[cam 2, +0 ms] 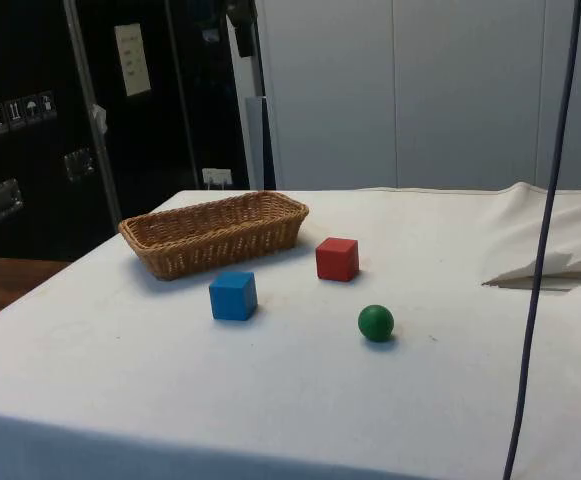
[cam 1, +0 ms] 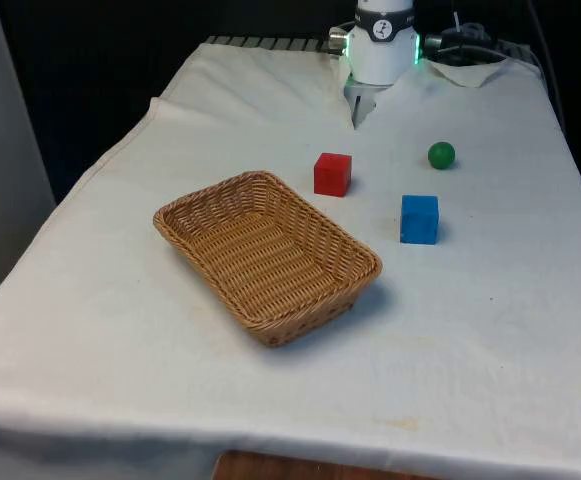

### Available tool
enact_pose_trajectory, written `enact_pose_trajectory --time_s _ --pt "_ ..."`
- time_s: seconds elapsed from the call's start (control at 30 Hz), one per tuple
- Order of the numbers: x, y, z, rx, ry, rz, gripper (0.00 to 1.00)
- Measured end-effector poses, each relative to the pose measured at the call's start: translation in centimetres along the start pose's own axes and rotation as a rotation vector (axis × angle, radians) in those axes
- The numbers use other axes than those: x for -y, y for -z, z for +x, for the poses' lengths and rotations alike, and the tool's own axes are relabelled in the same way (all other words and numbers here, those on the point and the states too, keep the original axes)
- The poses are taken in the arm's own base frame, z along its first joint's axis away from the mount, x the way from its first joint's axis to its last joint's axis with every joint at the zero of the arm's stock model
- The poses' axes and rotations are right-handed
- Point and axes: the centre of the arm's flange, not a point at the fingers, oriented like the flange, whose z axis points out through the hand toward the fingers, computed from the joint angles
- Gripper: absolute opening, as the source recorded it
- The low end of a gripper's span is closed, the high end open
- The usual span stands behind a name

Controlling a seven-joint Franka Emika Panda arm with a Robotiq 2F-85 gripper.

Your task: Place all non-red objects into the basket.

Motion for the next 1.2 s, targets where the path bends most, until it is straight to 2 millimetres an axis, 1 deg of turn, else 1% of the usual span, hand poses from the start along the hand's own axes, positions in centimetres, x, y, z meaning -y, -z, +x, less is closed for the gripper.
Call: enact_pose_trajectory --time_s 0.1,0.23,0.5,0.73,0.97,1.2 --pt "0.0 0.0 -0.2 0.001 0.001 0.000 1.00" --pt "-0.1 0.1 -1.0 -0.003 0.002 0.002 1.00" --pt "-0.2 0.0 -3.2 -0.041 0.010 -0.009 1.00" --pt "0.2 -0.1 -4.1 -0.061 0.014 -0.023 1.00" --pt "1.1 -0.1 -4.3 -0.063 0.013 -0.039 1.00" --pt "1.4 -0.2 -5.1 -0.060 0.004 -0.051 1.00"
